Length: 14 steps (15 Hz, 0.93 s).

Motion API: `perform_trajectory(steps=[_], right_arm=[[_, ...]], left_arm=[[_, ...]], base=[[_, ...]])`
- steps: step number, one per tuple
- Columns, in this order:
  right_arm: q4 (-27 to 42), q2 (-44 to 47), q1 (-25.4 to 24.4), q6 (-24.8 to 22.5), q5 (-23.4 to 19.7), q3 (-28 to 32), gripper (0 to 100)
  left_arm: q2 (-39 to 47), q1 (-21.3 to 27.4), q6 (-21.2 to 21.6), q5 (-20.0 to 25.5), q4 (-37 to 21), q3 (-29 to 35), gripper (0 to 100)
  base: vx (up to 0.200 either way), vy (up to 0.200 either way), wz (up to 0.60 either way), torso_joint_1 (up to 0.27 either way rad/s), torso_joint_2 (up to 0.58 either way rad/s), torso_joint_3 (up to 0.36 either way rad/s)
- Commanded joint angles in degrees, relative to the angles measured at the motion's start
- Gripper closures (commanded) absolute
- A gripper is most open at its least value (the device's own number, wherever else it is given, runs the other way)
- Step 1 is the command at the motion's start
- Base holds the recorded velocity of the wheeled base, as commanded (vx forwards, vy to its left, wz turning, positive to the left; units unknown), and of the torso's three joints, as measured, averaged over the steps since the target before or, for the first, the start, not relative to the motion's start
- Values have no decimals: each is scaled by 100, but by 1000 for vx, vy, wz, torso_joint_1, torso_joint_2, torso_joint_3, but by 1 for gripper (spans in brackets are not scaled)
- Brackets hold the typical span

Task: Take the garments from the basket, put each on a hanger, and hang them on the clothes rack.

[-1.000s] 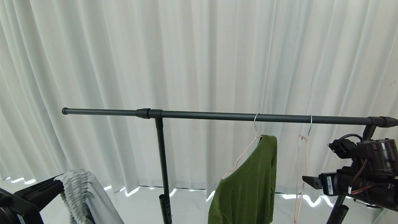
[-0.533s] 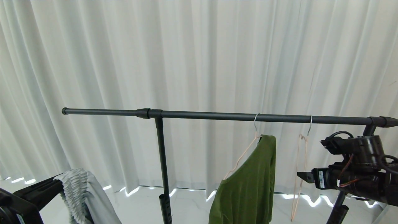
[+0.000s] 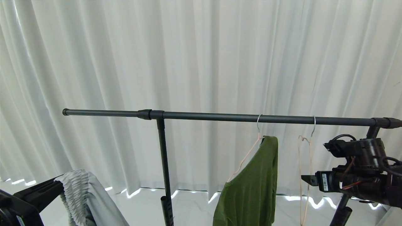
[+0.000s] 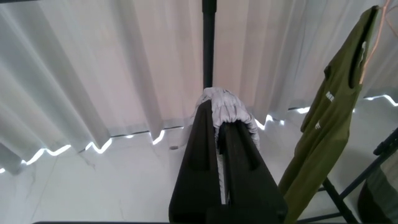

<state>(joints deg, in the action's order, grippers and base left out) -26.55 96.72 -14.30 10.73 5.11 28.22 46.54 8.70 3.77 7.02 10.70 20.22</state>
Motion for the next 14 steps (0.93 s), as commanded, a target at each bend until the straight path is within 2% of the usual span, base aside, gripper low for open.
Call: perform_trajectory(steps=[1,7,11,14], right_arm=[[1,-13,59,-1,-1,-10,0],[-26,189,15,8,104,17,0],[-843,585,-20,-1,122,-115,0],[-922,629,-55,17,122,-221,0]], left_arm=[[13,0,1,1,2,-1,100],[30,0,1,1,2,-10,100],[30,0,1,1,2,-10,100],[30,0,1,1,2,-1,100]], base=[[0,0,0,0,0,0],[0,0,0,0,0,0],[0,0,0,0,0,0],[0,0,0,0,0,0]])
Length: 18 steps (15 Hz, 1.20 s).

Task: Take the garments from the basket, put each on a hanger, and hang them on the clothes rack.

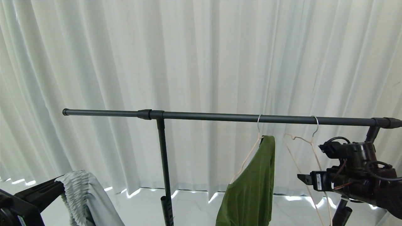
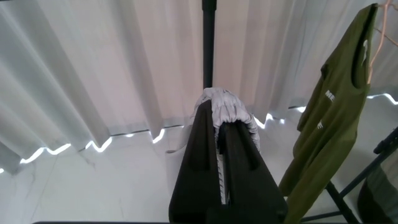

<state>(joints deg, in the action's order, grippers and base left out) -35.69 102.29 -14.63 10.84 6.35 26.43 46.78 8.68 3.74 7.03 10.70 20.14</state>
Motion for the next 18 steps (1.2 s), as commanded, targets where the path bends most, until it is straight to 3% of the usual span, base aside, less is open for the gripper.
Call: perform_trajectory(steps=[1,6,7,18], right_arm=[[-8,54,-22,-3,-2,-112,0],[-96,80,-49,-3,-2,-129,0],[-96,80,-49,-3,-2,-129,100],[-96,-139,-40,94,6,-147,100]], left_arm=[[7,2,4,0,2,8,100],[-2,2,4,0,2,25,100],[-2,2,-5,0,2,25,100],[-19,2,4,0,2,34,100]], base=[[0,0,0,0,0,0],[0,0,0,0,0,0],[0,0,0,0,0,0],[0,0,0,0,0,0]])
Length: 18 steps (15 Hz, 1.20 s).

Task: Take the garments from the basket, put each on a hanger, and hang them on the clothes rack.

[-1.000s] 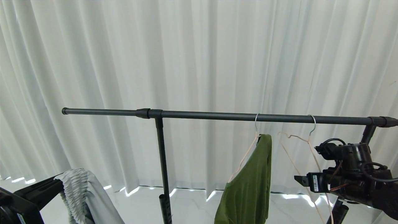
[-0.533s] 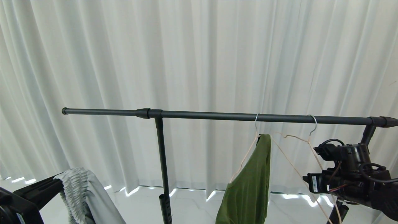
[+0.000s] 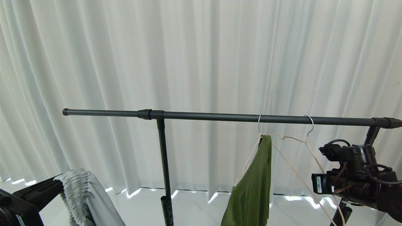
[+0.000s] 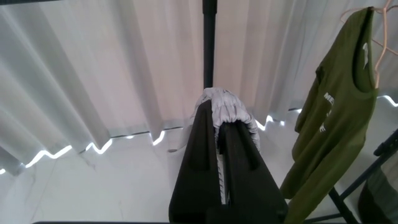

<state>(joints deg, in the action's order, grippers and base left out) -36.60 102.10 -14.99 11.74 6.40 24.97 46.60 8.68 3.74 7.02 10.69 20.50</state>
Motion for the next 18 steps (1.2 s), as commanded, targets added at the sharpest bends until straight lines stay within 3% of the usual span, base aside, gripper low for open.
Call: perform_trajectory(steps=[1,12,18], right_arm=[[-5,-252,-3,39,2,-27,100],[12,-1816,-21,-5,-7,-853,100],[30,-1878,-65,-5,-7,-932,100]], left_arm=[[-2,2,-5,1,3,-3,100],[-11,2,12,-17,3,-20,100],[-11,2,12,-34,3,-20,100]], base=[[0,0,0,0,0,0],[0,0,0,0,0,0],[-200,0,0,1,2,2]])
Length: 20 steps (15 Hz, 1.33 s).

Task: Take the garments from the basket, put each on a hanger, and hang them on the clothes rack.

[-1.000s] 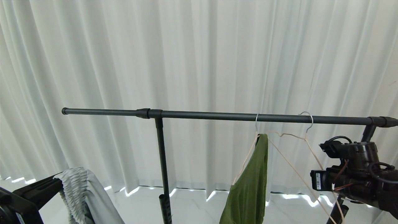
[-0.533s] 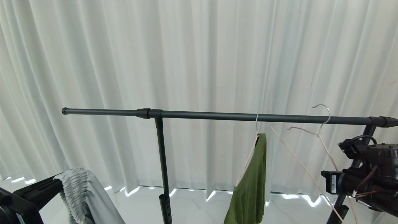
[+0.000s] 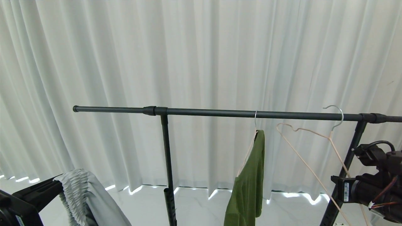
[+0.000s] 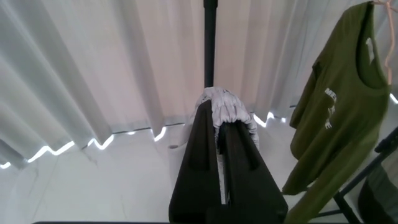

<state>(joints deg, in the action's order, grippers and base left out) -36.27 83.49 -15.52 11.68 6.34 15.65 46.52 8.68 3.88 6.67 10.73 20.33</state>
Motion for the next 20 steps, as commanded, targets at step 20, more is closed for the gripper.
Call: perform_trajectory(steps=[20], right_arm=[[6,-167,-1041,317,-19,-89,100]], left_arm=[[-213,46,298,54,-1,-161,100]], base=[[-90,0,0,0,0,0]])
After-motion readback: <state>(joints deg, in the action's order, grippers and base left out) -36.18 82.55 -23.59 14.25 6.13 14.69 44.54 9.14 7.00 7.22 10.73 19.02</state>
